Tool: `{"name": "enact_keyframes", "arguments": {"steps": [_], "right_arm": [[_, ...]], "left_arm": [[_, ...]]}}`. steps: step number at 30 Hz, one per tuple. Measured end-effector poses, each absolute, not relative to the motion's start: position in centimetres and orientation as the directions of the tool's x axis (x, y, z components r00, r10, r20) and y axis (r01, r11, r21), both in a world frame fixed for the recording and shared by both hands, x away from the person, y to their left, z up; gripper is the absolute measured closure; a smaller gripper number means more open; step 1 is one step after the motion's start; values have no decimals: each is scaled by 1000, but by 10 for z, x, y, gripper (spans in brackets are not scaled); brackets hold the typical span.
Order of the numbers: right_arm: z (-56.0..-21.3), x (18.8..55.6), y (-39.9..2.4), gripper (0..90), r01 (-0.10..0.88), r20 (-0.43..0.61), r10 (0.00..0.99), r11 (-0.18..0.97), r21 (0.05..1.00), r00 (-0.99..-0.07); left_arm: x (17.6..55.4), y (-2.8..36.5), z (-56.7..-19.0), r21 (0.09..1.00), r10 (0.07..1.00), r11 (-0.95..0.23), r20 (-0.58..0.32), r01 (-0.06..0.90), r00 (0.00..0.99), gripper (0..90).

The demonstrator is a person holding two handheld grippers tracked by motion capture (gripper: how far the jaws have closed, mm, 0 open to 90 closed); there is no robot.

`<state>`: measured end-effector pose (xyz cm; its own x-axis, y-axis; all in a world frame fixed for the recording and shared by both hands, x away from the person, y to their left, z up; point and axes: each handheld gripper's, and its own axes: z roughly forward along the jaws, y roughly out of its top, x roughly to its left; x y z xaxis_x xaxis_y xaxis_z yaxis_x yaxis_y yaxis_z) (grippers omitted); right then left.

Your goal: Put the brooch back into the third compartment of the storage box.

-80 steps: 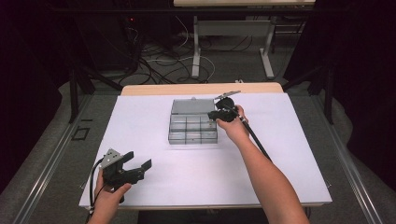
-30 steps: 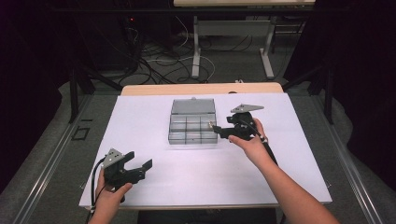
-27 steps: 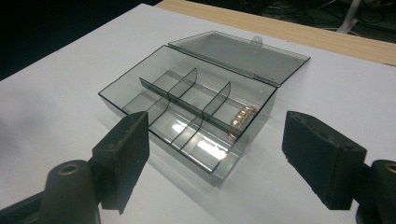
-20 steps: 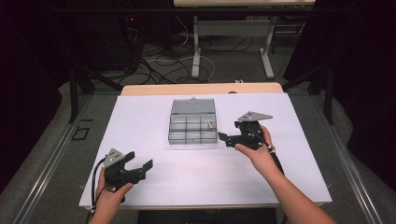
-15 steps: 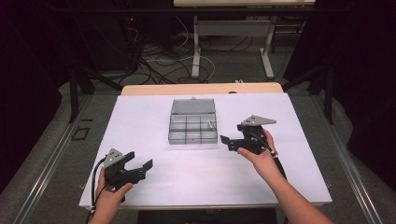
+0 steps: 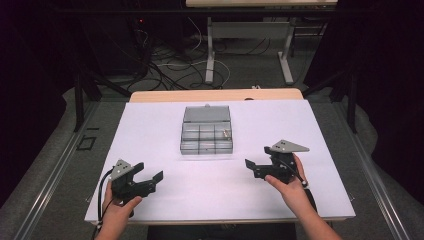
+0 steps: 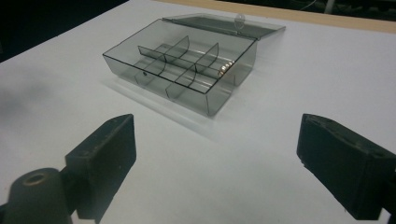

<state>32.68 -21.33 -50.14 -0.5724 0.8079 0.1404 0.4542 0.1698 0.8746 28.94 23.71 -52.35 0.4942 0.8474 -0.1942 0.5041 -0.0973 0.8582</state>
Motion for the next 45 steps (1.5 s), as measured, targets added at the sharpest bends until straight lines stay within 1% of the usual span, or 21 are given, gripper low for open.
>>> {"name": "enact_keyframes", "arguments": {"steps": [6,14,20,25,29,36,42,44,45], "right_arm": [[-512,318,-232,53,473,138,830,164,866,-540],[-521,314,-259,0,485,128,873,135,864,-471],[-526,310,-277,0,499,135,892,111,859,-431],[-531,309,-287,0,496,122,899,116,861,-421],[-536,310,-295,0,503,135,904,97,859,-406],[-543,312,-306,0,507,138,922,71,859,-362],[-548,312,-313,0,514,147,927,55,856,-344],[-549,312,-315,0,510,140,931,55,858,-336],[-549,312,-317,0,504,121,935,69,861,-334]], "left_arm": [[289,237,-523,858,847,-98,-193,504,494,149],[289,237,-523,858,849,-97,-194,505,492,148],[289,237,-524,857,849,-98,-193,505,492,149],[289,237,-524,857,850,-99,-192,506,491,149],[289,237,-524,858,850,-99,-191,504,491,149],[290,237,-524,859,850,-100,-189,502,492,149],[290,237,-524,858,850,-102,-188,503,492,149],[290,237,-524,858,850,-103,-187,503,493,149],[290,237,-524,858,850,-98,-191,503,491,149]]}}
